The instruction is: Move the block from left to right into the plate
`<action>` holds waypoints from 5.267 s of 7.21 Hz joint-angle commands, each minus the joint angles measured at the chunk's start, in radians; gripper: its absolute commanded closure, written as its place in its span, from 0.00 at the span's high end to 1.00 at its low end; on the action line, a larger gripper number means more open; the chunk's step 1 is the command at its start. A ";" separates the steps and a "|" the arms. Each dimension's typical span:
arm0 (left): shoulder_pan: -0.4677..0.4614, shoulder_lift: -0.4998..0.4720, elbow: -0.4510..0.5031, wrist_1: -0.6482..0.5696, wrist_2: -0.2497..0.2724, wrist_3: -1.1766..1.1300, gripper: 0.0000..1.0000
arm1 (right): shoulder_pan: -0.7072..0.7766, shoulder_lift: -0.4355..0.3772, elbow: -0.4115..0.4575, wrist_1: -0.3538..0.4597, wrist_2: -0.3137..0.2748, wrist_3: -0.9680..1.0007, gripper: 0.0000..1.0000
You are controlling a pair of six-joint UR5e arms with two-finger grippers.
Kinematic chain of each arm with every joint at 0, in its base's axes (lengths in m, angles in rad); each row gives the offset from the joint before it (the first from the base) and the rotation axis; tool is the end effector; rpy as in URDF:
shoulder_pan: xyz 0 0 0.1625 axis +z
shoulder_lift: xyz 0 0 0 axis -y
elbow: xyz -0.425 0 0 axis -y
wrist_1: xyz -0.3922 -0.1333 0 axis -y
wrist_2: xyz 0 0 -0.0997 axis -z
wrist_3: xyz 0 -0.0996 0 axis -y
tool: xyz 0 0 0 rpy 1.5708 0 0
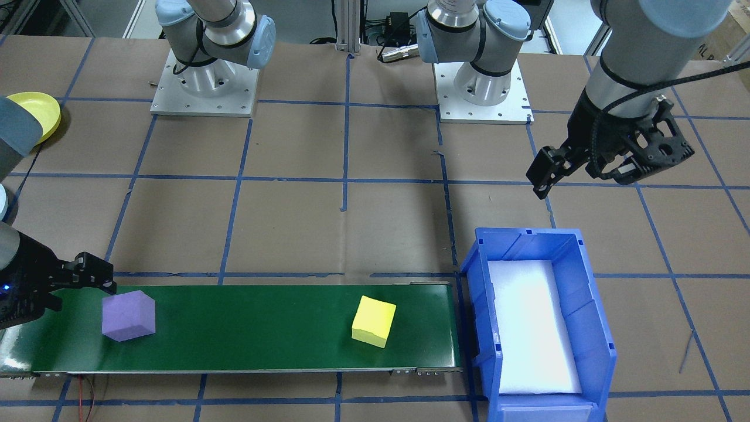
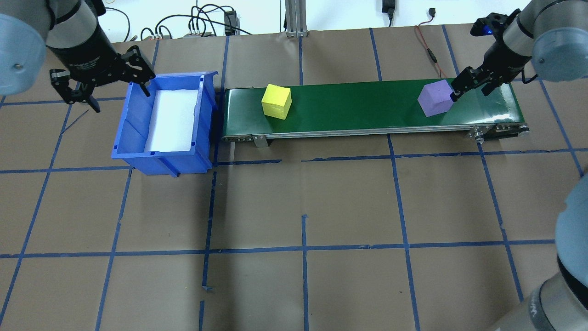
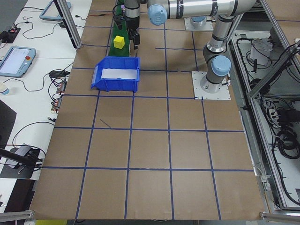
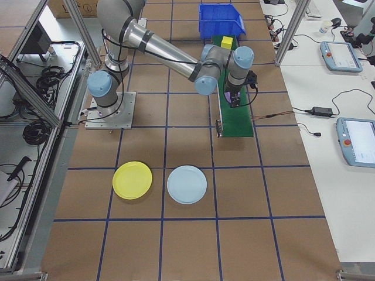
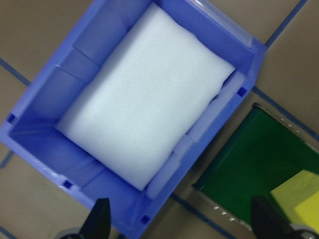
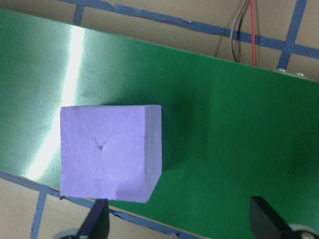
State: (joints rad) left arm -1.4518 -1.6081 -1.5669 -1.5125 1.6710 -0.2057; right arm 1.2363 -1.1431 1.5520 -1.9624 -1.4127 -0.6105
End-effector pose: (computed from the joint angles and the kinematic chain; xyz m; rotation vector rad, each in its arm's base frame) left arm -0.0619 -0.5210 0.4775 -0.4936 3.0019 -0.0444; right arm -0.0675 -0.6479 0.2932 -0.4095 2.9636 -0.0848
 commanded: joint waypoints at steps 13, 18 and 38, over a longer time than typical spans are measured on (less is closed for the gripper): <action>-0.002 0.047 -0.110 -0.018 -0.008 0.146 1.00 | 0.000 0.045 0.016 -0.078 -0.014 0.018 1.00; -0.010 0.045 -0.101 -0.015 -0.008 0.146 1.00 | 0.000 0.016 0.016 -0.010 -0.098 0.026 0.26; -0.065 -0.016 -0.051 0.037 -0.028 0.069 1.00 | -0.520 -0.153 0.216 -0.207 -0.161 -0.412 1.00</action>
State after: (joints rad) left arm -1.5171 -1.6245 -1.6174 -1.4751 1.6416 -0.1377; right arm 0.6028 -1.2627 1.8154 -2.2043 -1.5606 -1.1317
